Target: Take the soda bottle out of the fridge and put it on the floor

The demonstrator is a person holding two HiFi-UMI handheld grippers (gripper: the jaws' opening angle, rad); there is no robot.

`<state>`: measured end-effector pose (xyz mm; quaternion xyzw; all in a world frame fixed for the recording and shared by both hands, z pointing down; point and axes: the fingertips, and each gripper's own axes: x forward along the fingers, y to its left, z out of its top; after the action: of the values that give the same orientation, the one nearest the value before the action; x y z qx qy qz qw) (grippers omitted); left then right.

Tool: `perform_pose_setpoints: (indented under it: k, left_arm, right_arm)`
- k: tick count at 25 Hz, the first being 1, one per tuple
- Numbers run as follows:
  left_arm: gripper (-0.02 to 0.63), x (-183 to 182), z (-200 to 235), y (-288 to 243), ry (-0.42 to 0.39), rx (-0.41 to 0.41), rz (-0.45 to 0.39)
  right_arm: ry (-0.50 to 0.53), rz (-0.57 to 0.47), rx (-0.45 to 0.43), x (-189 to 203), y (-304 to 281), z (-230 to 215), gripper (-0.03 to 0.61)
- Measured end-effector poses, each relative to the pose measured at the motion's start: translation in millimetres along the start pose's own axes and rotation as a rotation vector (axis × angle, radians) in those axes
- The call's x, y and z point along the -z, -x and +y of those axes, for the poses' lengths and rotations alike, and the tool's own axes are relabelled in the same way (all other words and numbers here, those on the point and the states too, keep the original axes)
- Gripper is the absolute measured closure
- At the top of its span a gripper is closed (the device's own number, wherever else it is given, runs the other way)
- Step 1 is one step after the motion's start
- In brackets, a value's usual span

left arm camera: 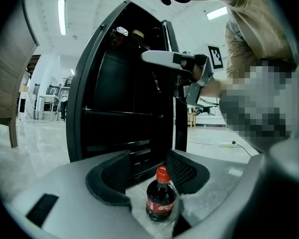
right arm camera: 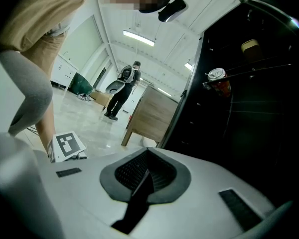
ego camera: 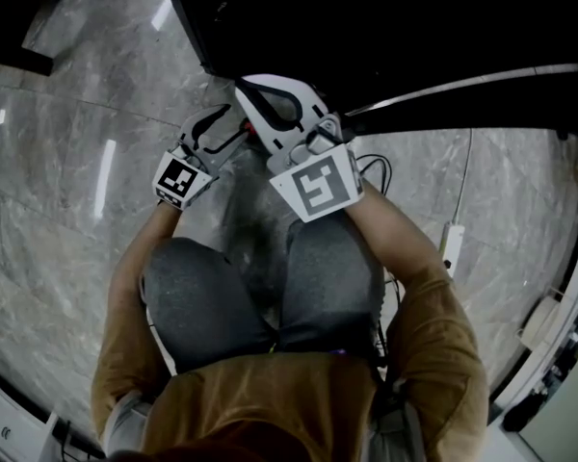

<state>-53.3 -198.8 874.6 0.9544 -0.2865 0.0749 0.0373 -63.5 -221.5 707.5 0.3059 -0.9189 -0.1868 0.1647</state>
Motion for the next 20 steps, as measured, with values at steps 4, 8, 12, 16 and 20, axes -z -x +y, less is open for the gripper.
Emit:
perform_pose_setpoints:
  k: [4,8,12,16,20]
  left_arm:
    - [0.482,4,16,7,-0.011,-0.039,0.027]
    - [0.521,1,28,14,0.023,-0.095,0.041]
    - [0.611,-19,34,21,0.049,-0.182,0.061]
    - [0.612,-62,29,30,0.028,-0.185,0.052]
    - [0.612,-106,22,46,0.028,-0.194,0.03]
  right_arm:
    - [-0.009,0.007,-0.009,4,-13,1,0.59]
    - [-0.047,0.021,-0.023,2,-16,1,0.59]
    - [-0.088,0.073,-0.013,-4,-3,-13,0.59]
    - [-0.131,0.121,0.033,-17,10,-16,0.591]
    - [-0.159,0.146,0.03,-48,16,-13,0.59]
